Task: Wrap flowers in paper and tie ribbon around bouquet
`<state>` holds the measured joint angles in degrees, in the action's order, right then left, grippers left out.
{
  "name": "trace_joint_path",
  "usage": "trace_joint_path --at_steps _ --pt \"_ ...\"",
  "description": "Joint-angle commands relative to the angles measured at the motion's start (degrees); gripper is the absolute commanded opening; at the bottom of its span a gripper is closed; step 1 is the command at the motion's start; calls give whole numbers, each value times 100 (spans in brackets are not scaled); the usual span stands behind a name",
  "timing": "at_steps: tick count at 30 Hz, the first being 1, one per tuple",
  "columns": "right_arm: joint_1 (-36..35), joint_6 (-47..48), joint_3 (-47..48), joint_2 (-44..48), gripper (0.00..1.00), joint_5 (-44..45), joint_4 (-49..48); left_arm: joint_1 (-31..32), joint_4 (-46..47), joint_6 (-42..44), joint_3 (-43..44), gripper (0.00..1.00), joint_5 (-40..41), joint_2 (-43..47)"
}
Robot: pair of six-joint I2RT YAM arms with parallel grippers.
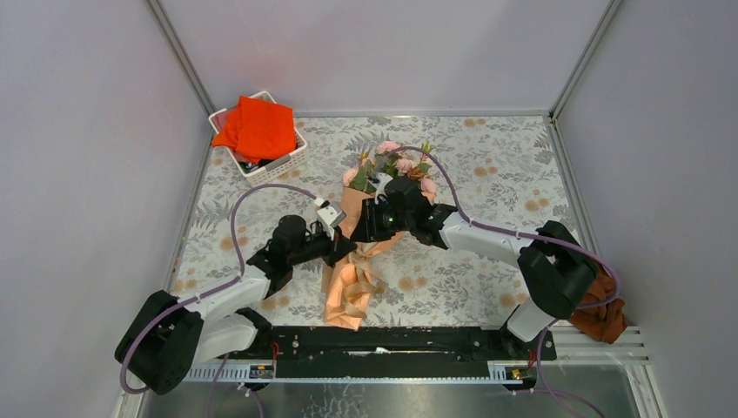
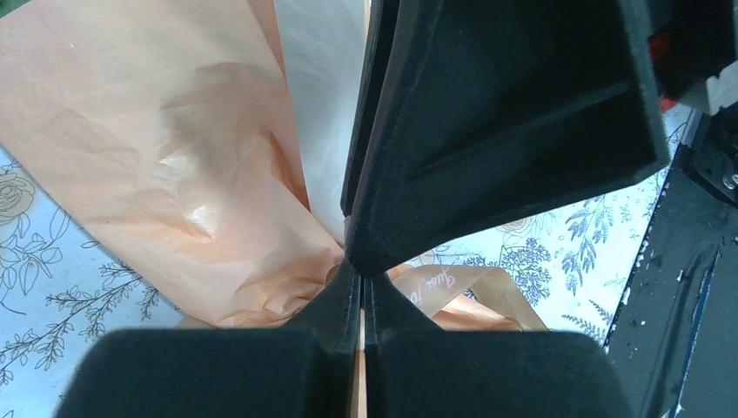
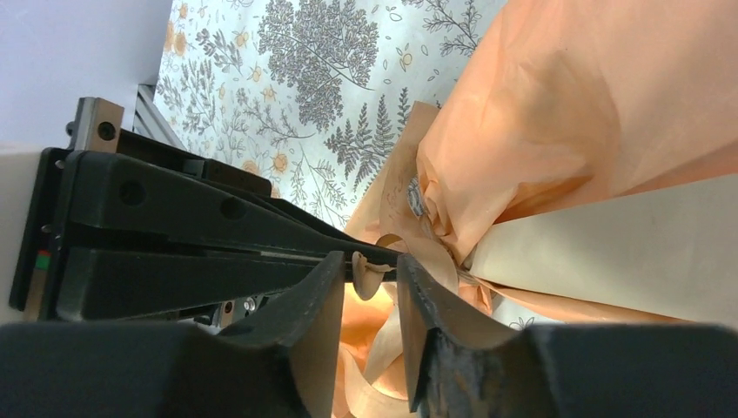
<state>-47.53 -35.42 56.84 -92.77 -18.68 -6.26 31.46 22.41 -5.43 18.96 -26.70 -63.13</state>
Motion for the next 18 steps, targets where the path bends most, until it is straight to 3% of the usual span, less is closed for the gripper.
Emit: trace_joint_path --at_steps 1,4,7,10,13,18 --pt "51 696 308 470 39 -186 244 10 566 -241 -112 0 205 135" --pt "190 1063 -35 675 40 -231 181 -28 709 -428 -182 0 203 185" --pt "210 1140 -313 520 27 -466 -144 -82 776 -661 -217 0 199 197" --pt "200 965 -433 193 26 -818 -631 -191 720 -958 -209 0 201 187" --pt "194 734 -725 -1 29 -828 -1396 -227 668 -1125 -252 0 238 240" --pt "172 677 -711 -254 42 -908 -1395 -237 688 -1111 -248 0 252 205"
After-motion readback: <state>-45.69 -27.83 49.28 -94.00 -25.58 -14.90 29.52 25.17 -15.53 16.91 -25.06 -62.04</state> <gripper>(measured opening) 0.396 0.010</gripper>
